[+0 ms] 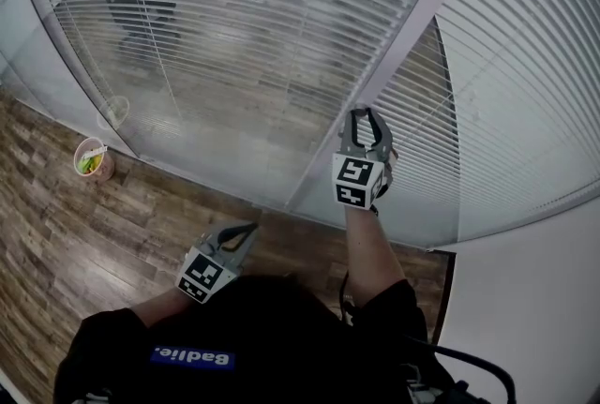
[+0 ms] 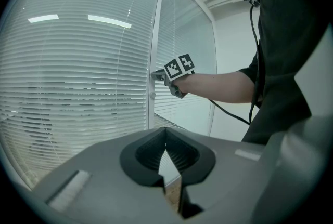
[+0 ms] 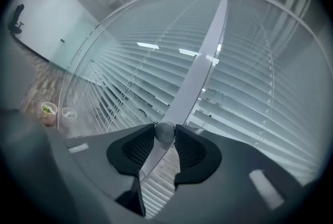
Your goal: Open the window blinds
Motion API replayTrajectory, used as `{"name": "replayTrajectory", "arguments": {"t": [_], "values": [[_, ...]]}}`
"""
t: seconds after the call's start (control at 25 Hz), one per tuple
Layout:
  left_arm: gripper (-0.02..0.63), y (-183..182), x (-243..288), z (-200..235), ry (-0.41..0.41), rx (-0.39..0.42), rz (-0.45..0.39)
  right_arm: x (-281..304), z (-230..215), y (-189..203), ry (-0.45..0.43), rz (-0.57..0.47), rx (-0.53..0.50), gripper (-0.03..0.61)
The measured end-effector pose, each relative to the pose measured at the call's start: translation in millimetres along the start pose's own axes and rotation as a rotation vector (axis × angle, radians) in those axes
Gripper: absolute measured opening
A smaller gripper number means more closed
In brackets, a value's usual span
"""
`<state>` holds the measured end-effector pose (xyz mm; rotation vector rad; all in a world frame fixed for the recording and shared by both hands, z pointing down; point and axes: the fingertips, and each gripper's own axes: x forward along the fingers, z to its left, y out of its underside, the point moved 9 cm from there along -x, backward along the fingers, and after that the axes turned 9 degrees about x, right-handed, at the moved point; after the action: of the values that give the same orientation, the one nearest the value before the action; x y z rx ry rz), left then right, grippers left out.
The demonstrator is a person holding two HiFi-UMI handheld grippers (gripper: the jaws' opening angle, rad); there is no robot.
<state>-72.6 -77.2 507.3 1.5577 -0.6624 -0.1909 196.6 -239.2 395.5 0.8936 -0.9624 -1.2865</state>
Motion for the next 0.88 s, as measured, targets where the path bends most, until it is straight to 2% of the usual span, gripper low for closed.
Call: {"name": "replayTrajectory", "arguments": {"t": [0.2, 0.4, 0.6, 0.88], "values": [[0.000, 3, -2, 2, -0.006, -0.009, 0.002, -1, 6, -3, 0.012, 0.016, -0.220, 0.124], [0.000, 1, 0, 2, 0.001, -0.007, -0.002, 0, 8, -1, 0.022, 0.030, -0.364, 0.124], [0.000, 1, 1, 1, 0.005, -0.004, -0.004, 0, 12, -1, 0.030, 0.048, -0.560, 0.124], [0.000, -1, 3, 0, 0.009, -0.001, -0.006, 1, 11, 0, 0.023, 0.048, -0.591, 0.124]]}}
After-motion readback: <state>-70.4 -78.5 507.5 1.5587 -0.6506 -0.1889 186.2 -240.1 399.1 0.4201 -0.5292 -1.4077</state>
